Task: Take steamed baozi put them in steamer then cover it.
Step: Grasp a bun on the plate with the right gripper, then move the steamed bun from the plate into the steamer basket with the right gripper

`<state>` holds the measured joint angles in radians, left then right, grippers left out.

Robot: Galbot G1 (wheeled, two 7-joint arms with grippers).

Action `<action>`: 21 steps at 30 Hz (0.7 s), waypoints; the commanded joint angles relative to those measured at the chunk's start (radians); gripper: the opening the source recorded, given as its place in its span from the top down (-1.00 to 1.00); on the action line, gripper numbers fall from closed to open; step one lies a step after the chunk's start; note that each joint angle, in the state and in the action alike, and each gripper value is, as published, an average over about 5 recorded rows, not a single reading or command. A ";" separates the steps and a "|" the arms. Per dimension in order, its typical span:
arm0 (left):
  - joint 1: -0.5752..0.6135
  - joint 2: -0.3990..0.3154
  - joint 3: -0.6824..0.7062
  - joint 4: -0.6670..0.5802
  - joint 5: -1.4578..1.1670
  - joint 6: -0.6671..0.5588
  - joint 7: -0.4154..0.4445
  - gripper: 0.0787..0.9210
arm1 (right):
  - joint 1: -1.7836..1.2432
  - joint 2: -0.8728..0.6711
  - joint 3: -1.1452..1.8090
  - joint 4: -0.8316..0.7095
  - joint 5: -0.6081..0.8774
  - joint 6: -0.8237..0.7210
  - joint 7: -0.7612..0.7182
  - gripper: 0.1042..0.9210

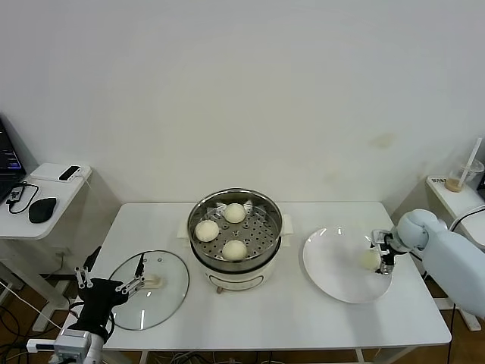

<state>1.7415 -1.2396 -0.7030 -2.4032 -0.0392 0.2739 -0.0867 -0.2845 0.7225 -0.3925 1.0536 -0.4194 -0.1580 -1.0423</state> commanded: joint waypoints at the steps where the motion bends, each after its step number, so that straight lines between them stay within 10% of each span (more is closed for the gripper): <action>1: 0.003 0.000 0.001 -0.004 0.000 0.000 0.000 -0.77 | 0.001 0.012 -0.004 -0.014 -0.007 -0.009 -0.022 -0.61; 21: -0.002 -0.002 0.009 -0.009 0.001 0.000 -0.002 -0.77 | 0.206 -0.116 -0.124 0.169 0.135 -0.044 -0.097 -0.21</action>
<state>1.7419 -1.2438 -0.6959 -2.4148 -0.0382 0.2739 -0.0891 -0.2159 0.6700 -0.4297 1.1264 -0.3672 -0.1859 -1.1210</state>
